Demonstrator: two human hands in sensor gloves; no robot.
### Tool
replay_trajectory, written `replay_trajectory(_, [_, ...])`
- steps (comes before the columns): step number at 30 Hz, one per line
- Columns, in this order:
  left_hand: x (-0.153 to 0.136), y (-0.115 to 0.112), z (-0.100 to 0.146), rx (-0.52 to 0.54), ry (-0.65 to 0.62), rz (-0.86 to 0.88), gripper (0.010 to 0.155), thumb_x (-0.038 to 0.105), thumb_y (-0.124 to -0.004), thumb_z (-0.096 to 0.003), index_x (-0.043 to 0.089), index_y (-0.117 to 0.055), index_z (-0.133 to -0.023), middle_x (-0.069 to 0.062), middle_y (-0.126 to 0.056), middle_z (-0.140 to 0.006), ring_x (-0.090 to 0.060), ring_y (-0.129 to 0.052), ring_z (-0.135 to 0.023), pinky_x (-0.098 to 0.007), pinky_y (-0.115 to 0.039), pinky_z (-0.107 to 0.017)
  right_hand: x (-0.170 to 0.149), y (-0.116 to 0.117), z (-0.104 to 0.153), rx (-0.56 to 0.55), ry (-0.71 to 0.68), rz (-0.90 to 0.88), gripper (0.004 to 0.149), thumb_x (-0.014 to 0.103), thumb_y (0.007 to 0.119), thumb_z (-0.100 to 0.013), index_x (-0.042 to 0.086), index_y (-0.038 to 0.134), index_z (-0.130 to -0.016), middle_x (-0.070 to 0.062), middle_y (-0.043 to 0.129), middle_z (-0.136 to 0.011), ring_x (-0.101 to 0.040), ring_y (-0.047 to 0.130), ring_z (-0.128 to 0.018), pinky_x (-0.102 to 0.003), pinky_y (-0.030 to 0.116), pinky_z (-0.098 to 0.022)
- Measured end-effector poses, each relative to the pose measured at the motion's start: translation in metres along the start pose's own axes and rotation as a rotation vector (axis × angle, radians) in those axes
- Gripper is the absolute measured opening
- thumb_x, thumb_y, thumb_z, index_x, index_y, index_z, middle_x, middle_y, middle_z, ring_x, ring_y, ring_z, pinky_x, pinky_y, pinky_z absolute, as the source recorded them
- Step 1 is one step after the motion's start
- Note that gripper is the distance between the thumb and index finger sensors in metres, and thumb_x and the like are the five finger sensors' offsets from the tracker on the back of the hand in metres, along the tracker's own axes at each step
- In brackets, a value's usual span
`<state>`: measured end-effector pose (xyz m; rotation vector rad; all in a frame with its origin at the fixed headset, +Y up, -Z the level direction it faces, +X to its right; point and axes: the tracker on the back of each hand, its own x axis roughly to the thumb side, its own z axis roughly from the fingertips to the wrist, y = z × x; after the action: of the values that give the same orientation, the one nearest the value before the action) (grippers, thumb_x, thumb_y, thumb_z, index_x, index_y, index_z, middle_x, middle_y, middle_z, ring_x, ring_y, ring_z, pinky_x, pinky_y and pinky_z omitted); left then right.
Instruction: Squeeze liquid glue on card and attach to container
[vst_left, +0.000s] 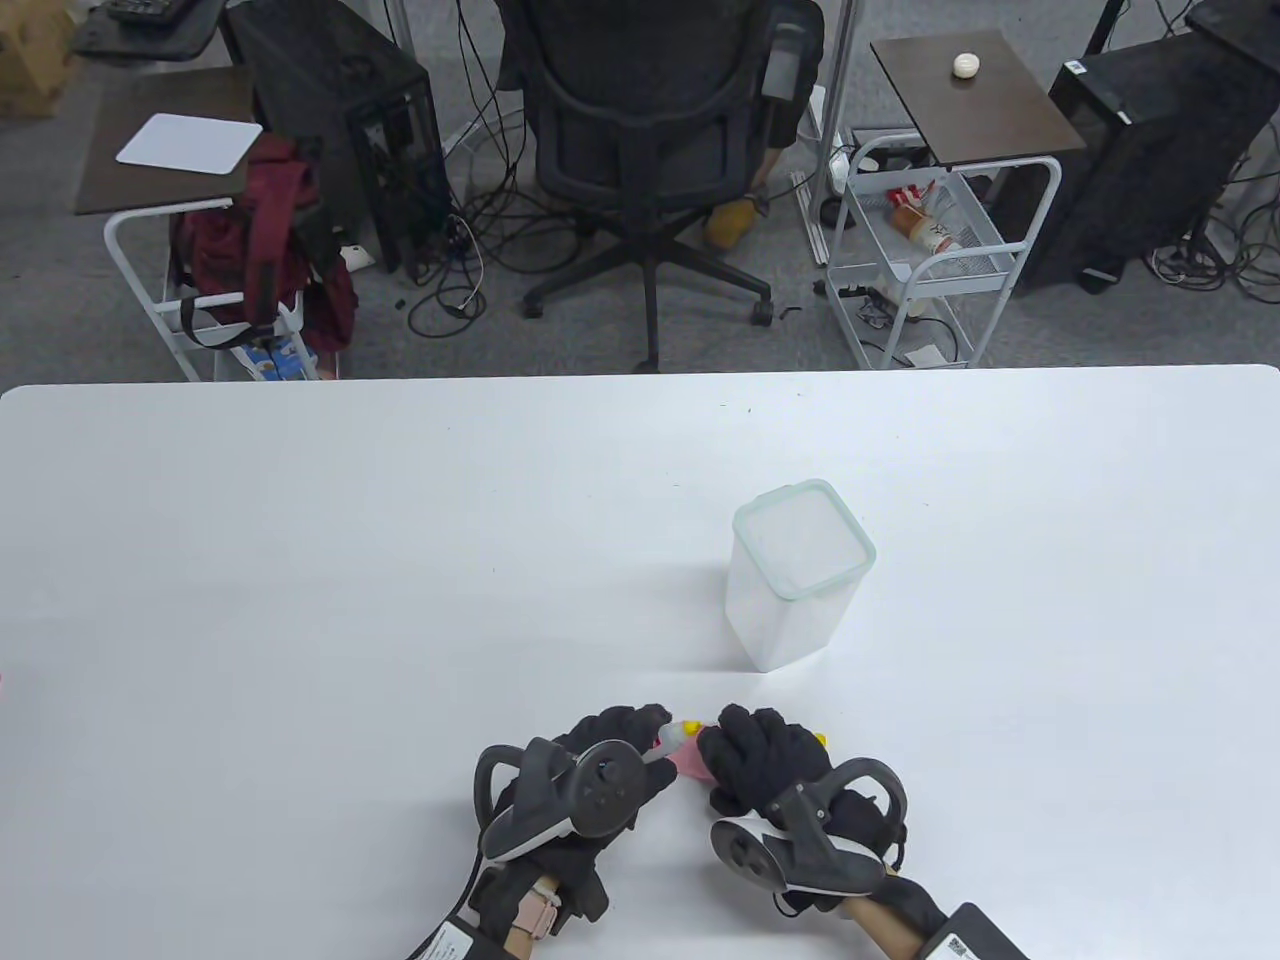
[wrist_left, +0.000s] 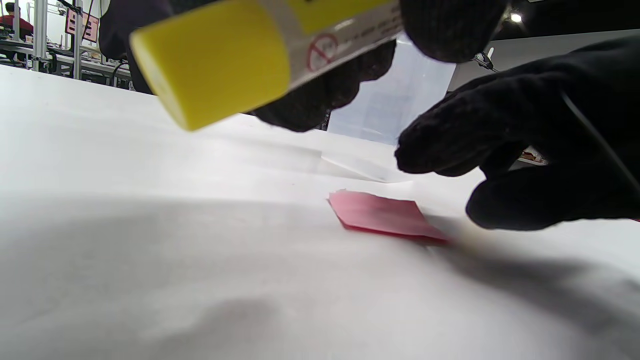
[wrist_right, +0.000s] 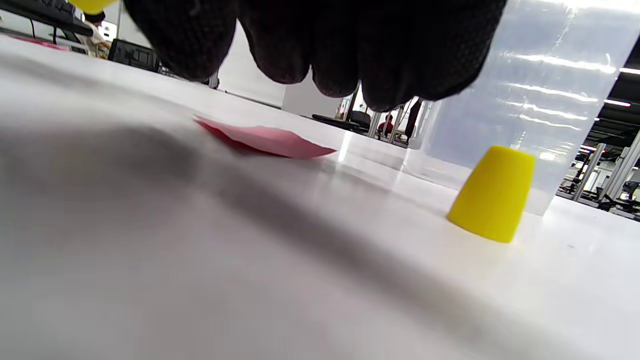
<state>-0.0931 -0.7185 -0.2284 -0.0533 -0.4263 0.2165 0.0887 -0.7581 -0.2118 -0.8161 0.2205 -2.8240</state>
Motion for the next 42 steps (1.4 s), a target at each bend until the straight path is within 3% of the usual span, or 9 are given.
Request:
replay_trajectory(8, [-0.004, 0.0, -0.001, -0.012, 0.027, 0.002, 0.06, 0.052, -0.07, -0.05, 0.02, -0.069, -0.102, -0.001, -0.088, -0.091, -0.019, -0.098, -0.075, -0.037, -0.083, -0.061, 0.002, 0.014, -0.023, 0.205, -0.019, -0.007, 0.058, 0.048, 0.065, -0.056, 0.02, 0.061, -0.106, -0.008, 0.065, -0.112, -0.036, 0.075, -0.097, -0.052, 0.066, -0.072])
replay_trajectory(16, [-0.008, 0.001, 0.0, -0.01, 0.051, 0.006, 0.061, 0.052, -0.07, -0.0503, 0.02, -0.068, -0.102, -0.001, -0.088, -0.091, -0.019, -0.098, -0.076, -0.038, -0.083, -0.061, 0.008, 0.011, -0.019, 0.162, -0.042, 0.029, 0.046, 0.042, 0.068, -0.057, 0.021, 0.068, -0.098, -0.006, 0.071, -0.105, -0.03, 0.082, -0.087, -0.053, 0.064, -0.073])
replay_trajectory(21, [-0.007, 0.002, 0.0, 0.012, 0.055, -0.005, 0.061, 0.052, -0.07, -0.0504, 0.02, -0.068, -0.102, -0.001, -0.087, -0.092, -0.02, -0.098, -0.076, -0.038, -0.083, -0.061, 0.003, 0.004, -0.01, 0.069, -0.014, -0.009, 0.039, 0.042, 0.066, -0.057, 0.025, 0.076, -0.09, -0.001, 0.083, -0.095, -0.024, 0.091, -0.077, -0.05, 0.071, -0.069])
replay_trajectory(24, [-0.005, 0.003, 0.001, 0.024, 0.05, -0.027, 0.061, 0.052, -0.07, -0.0505, 0.02, -0.068, -0.102, -0.001, -0.087, -0.091, -0.02, -0.098, -0.076, -0.038, -0.083, -0.061, -0.009, -0.005, 0.002, -0.098, 0.072, -0.173, 0.038, 0.039, 0.07, -0.053, 0.023, 0.082, -0.085, -0.004, 0.09, -0.087, -0.024, 0.098, -0.066, -0.049, 0.077, -0.062])
replay_trajectory(26, [-0.002, 0.003, 0.001, 0.032, 0.047, -0.063, 0.061, 0.052, -0.069, -0.0504, 0.02, -0.068, -0.102, -0.001, -0.087, -0.091, -0.02, -0.097, -0.075, -0.038, -0.082, -0.061, -0.017, -0.011, 0.009, -0.129, 0.106, -0.275, 0.037, 0.038, 0.07, -0.053, 0.021, 0.083, -0.084, -0.005, 0.093, -0.083, -0.023, 0.1, -0.061, -0.048, 0.079, -0.058])
replay_trajectory(32, [0.015, 0.004, 0.003, 0.07, 0.001, -0.223, 0.061, 0.053, -0.069, -0.05, 0.021, -0.068, -0.102, 0.0, -0.087, -0.09, -0.018, -0.098, -0.073, -0.038, -0.083, -0.06, -0.042, -0.023, 0.034, -0.182, 0.224, -0.55, 0.038, 0.037, 0.071, -0.054, 0.019, 0.083, -0.085, -0.007, 0.095, -0.078, -0.02, 0.103, -0.055, -0.045, 0.083, -0.053])
replay_trajectory(37, [0.037, 0.01, 0.011, 0.167, -0.073, -0.364, 0.061, 0.053, -0.068, -0.0492, 0.022, -0.068, -0.101, 0.002, -0.088, -0.088, -0.017, -0.097, -0.071, -0.037, -0.083, -0.06, -0.062, -0.017, 0.048, -0.219, 0.34, -0.857, 0.039, 0.035, 0.071, -0.054, 0.017, 0.082, -0.086, -0.008, 0.097, -0.074, -0.02, 0.104, -0.051, -0.045, 0.083, -0.05])
replay_trajectory(42, [0.062, 0.012, 0.021, 0.279, -0.135, -0.687, 0.061, 0.055, -0.062, -0.0481, 0.025, -0.068, -0.101, 0.004, -0.087, -0.085, -0.014, -0.095, -0.068, -0.037, -0.081, -0.059, -0.069, -0.005, 0.052, -0.183, 0.389, -1.043, 0.039, 0.033, 0.071, -0.055, 0.015, 0.08, -0.089, -0.008, 0.097, -0.072, -0.019, 0.104, -0.049, -0.044, 0.084, -0.048])
